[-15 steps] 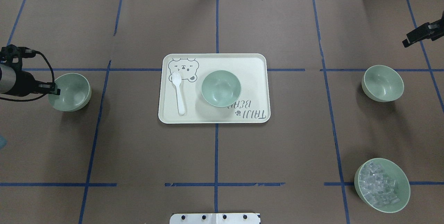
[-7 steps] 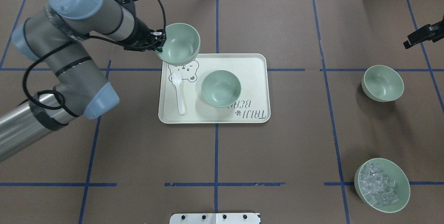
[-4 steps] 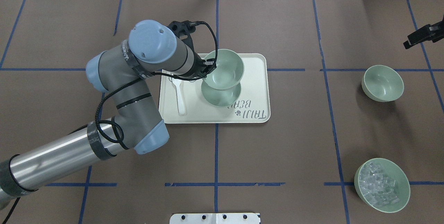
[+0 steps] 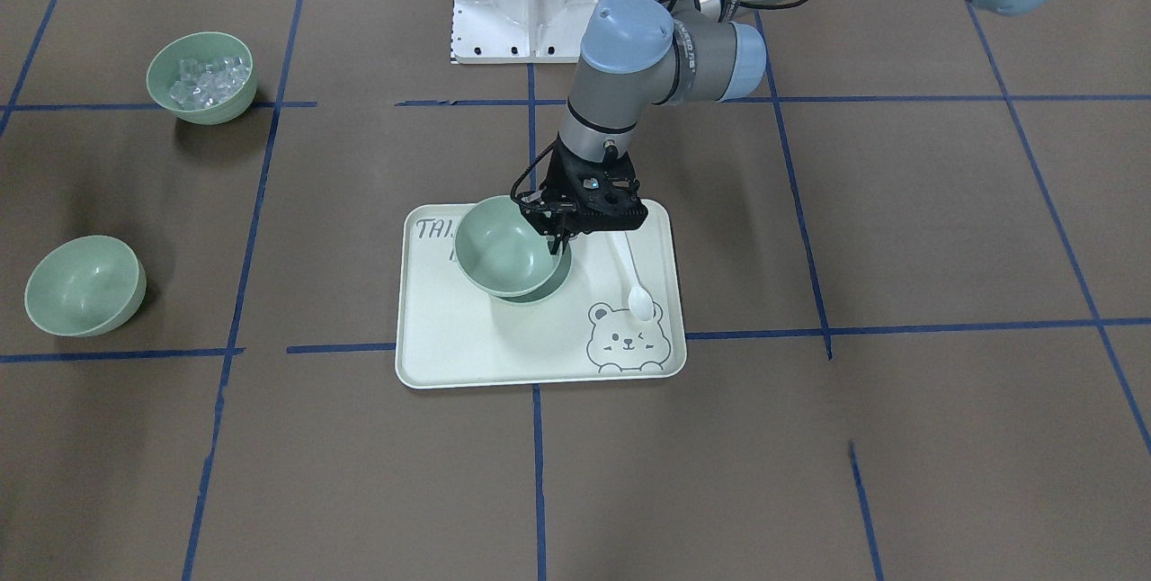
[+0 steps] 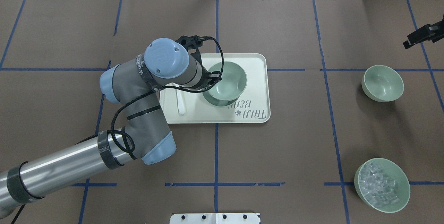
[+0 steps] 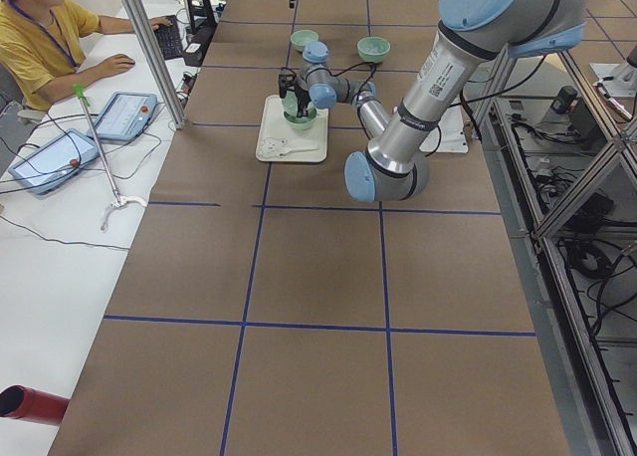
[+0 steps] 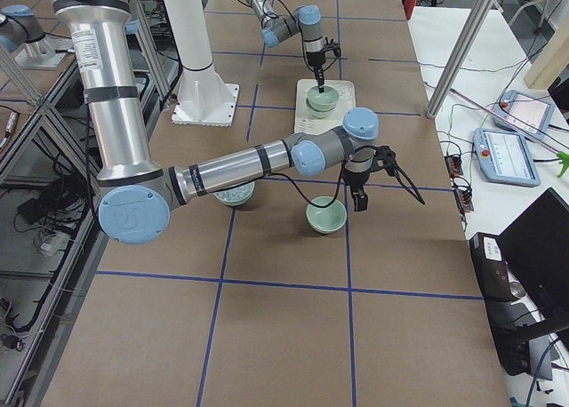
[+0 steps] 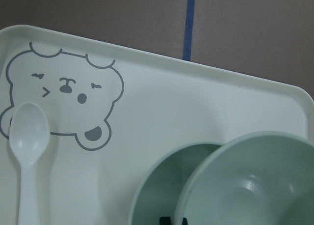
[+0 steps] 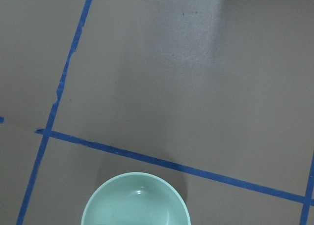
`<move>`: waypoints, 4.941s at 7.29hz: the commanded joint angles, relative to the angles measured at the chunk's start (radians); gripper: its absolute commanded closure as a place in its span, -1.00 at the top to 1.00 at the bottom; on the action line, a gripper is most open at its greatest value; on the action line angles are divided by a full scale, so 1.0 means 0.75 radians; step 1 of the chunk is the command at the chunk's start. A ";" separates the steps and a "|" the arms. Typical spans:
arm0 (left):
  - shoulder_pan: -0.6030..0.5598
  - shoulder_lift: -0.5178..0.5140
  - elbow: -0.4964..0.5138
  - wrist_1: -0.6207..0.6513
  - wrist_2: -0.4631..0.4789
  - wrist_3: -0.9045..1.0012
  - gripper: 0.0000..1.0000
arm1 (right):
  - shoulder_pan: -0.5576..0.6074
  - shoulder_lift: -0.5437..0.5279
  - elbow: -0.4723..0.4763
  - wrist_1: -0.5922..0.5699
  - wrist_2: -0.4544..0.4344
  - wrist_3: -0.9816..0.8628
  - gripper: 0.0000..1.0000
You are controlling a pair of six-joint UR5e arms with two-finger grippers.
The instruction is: Stack green bowls together
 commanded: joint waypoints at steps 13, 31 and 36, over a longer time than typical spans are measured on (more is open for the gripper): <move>-0.529 0.402 -0.225 0.007 -0.417 0.827 1.00 | -0.012 -0.049 -0.006 0.004 0.000 -0.002 1.00; -1.382 0.870 -0.098 0.708 -0.852 2.200 1.00 | -0.245 -0.141 -0.246 0.604 -0.069 0.397 -1.00; -1.382 0.909 -0.094 0.718 -0.848 2.198 1.00 | -0.441 0.447 -0.137 0.190 -0.022 0.978 -1.00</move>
